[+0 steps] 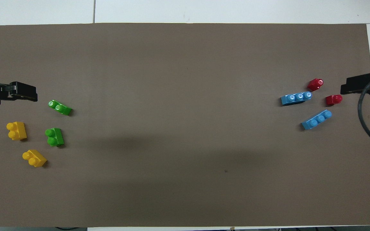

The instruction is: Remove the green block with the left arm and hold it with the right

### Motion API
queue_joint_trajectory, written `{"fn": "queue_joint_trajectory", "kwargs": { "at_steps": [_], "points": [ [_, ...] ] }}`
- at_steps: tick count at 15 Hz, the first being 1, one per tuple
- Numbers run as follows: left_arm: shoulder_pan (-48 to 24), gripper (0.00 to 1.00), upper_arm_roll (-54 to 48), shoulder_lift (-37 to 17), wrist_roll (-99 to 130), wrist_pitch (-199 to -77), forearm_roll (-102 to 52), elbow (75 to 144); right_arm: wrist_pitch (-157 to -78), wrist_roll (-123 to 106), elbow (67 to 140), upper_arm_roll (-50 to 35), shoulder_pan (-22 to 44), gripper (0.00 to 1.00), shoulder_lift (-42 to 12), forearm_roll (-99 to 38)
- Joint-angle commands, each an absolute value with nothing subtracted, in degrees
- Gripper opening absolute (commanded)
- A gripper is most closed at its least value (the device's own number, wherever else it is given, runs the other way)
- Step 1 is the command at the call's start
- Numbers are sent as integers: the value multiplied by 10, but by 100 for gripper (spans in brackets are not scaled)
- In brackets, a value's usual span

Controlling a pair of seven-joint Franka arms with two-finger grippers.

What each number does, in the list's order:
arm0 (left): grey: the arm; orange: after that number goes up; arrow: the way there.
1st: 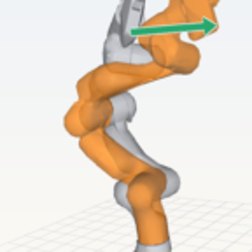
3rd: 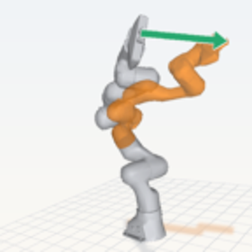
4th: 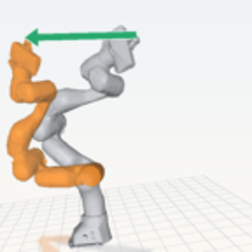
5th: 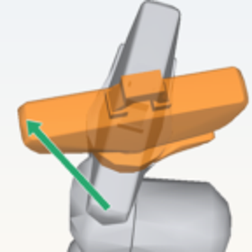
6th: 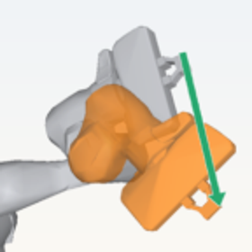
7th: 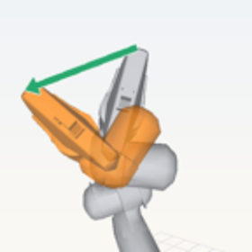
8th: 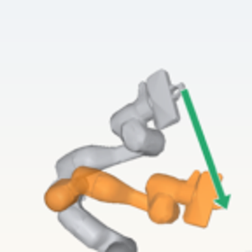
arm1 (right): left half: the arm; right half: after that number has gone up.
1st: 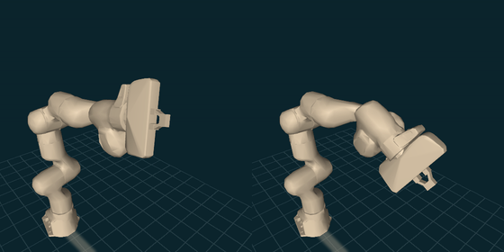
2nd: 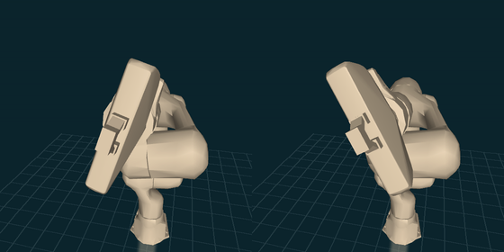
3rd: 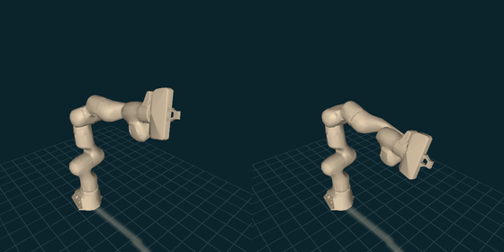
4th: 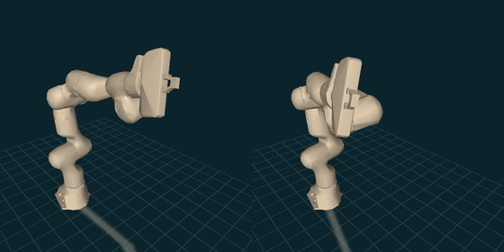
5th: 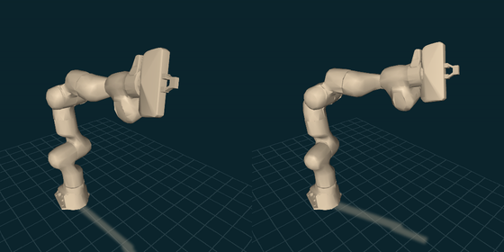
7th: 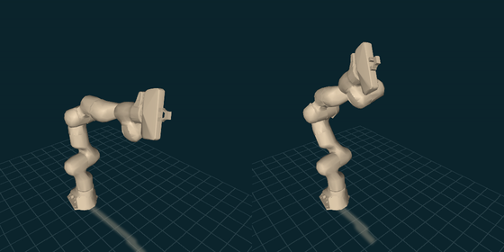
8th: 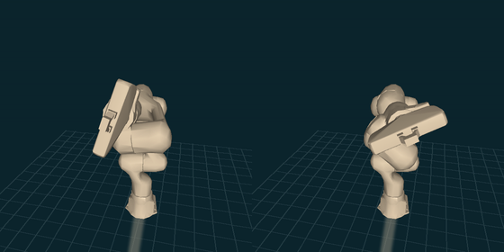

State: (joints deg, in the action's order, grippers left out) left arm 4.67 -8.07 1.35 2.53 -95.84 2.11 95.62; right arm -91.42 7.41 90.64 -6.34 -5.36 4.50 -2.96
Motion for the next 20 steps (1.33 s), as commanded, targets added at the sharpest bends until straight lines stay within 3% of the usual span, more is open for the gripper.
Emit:
{"fn": "queue_joint_trajectory", "kwargs": {
  "at_steps": [1,20],
  "points": [
    [40,100,-89,9,-9,-928,33,934,-905,37,911,-62,-50,100,51,-20],
    [49,100,-85,22,-29,-946,-10,957,-858,35,926,-58,-59,100,63,18]
  ]
}}
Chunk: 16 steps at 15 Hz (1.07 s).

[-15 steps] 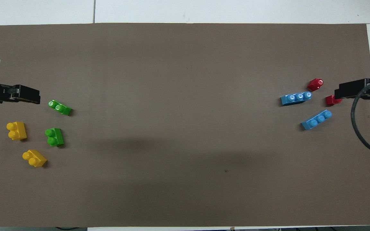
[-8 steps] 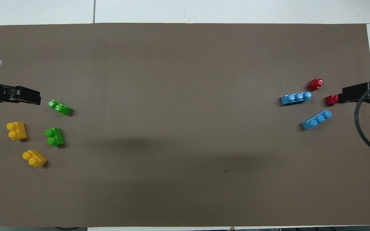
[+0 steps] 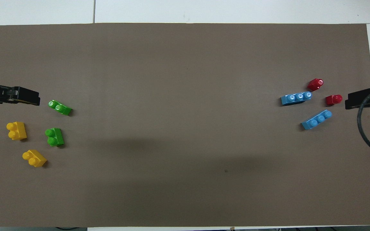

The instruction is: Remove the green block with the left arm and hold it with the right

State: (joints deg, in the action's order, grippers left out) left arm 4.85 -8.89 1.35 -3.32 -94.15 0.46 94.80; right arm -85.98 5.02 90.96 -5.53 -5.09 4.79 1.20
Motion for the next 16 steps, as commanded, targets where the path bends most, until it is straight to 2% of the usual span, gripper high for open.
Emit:
{"fn": "queue_joint_trajectory", "kwargs": {
  "at_steps": [1,16],
  "points": [
    [49,100,-85,22,-26,-946,-11,957,-858,35,926,-58,-59,100,63,18],
    [47,100,-85,22,-25,-946,-11,957,-859,39,928,-54,-67,100,64,-12]
  ]
}}
